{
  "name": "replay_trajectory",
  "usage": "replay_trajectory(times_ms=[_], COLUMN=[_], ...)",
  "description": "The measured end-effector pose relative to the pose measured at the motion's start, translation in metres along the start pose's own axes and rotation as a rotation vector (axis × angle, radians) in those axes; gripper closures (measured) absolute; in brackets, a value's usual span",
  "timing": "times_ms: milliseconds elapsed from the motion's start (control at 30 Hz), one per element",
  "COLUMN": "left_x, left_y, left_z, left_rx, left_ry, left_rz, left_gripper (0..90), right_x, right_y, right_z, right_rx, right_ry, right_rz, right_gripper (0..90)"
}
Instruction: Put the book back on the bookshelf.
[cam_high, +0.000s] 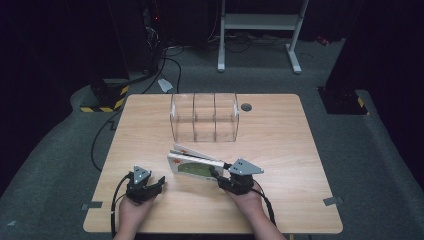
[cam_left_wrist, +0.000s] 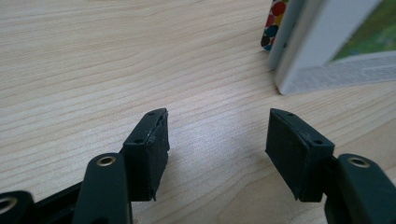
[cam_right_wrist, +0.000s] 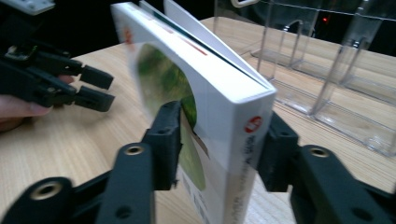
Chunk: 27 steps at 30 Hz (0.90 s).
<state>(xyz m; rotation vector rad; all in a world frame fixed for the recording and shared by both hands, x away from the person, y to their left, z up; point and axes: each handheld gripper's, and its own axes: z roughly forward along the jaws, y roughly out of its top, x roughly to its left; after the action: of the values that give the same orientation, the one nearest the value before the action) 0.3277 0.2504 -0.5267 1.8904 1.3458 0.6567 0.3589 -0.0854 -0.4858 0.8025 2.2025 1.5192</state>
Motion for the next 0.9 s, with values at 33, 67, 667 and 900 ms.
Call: replay_trajectory(times_ms=[33,67,667,900], left_x=[0.0,0.0,0.009,0.009], left_y=[0.0,0.0,0.004,0.008], left_z=[0.0,0.0,0.008,0.012], left_rx=[0.001,0.002,0.051,0.057], left_ry=[0.0,0.0,0.031,0.034], left_rz=[0.0,-0.001,-0.021,-0.017], left_gripper=[39.3,39.2,34.8,32.8], right_x=[0.002,0.003,0.016,0.013], right_y=[0.0,0.0,-0.004,-0.008], right_z=[0.0,0.0,-0.01,-0.022], right_rx=[0.002,0.0,0.001,0.002], right_ry=[0.002,0.002,-0.022,-0.06], right_rz=[-0.01,-0.02,-0.059,-0.035], right_gripper=[61.1,63.4,74.0,74.0])
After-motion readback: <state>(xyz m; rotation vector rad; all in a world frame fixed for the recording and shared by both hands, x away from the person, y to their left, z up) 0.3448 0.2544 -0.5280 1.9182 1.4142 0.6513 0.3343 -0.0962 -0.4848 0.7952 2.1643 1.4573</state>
